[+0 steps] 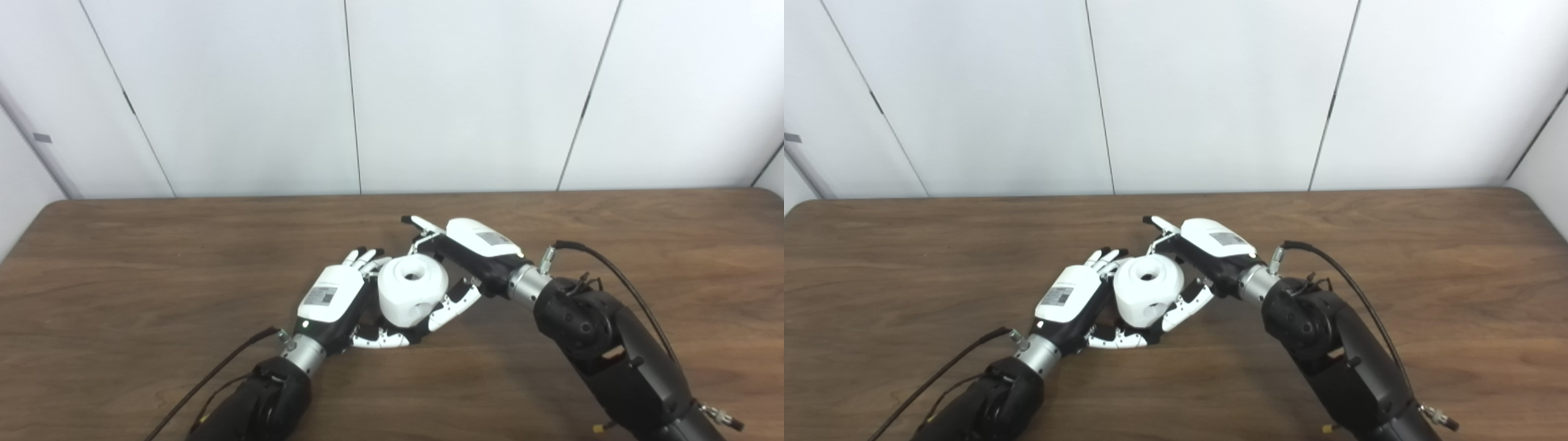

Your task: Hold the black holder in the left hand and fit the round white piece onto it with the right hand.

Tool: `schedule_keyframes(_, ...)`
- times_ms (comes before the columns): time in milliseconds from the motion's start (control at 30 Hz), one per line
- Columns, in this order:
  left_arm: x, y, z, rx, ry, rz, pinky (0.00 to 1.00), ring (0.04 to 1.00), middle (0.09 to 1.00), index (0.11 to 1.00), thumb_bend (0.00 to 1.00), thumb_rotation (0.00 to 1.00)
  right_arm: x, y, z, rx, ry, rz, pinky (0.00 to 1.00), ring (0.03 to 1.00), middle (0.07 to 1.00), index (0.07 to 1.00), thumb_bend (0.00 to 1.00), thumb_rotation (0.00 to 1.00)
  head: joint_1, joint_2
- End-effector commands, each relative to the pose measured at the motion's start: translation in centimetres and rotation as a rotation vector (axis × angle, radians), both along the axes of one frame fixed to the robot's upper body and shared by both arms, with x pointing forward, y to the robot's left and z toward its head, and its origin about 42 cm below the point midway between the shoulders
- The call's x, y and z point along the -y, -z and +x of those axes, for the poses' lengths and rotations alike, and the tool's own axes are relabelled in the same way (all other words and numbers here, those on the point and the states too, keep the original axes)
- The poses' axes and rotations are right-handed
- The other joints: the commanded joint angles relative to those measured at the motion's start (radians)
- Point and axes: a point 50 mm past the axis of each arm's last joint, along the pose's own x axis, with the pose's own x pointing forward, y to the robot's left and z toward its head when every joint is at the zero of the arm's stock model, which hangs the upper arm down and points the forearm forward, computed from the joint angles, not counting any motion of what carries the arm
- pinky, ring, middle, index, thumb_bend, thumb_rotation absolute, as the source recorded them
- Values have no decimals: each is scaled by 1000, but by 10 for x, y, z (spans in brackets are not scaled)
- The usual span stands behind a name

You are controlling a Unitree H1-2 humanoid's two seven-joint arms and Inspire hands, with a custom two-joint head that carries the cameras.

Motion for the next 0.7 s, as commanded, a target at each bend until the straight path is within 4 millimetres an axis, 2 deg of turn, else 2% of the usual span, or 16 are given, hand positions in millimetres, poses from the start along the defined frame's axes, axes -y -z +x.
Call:
schedule_keyframes(0, 10, 69, -46, -262, 103, 216, 993, 944, 864, 483, 524, 58, 5, -18, 7, 48, -16, -21, 671, 876, 1000, 1000, 1000, 351, 1, 1)
schedule_keyframes(133, 10, 69, -46, -265, 103, 221, 999, 947, 869, 483, 524, 59, 6, -19, 7, 48, -17, -18, 669, 876, 1000, 1000, 1000, 349, 0, 2)
schedule_keyframes(367, 10, 69, -46, -273, 101, 225, 998, 954, 873, 483, 525, 59, 11, -27, 5, 57, -26, -10, 716, 938, 1000, 1000, 1000, 350, 1, 4)
schedule_keyframes(667, 10, 69, -46, -271, 105, 208, 999, 950, 867, 482, 524, 58, 23, -34, 3, 34, -16, -23, 718, 941, 1000, 1000, 1000, 352, -2, 7)
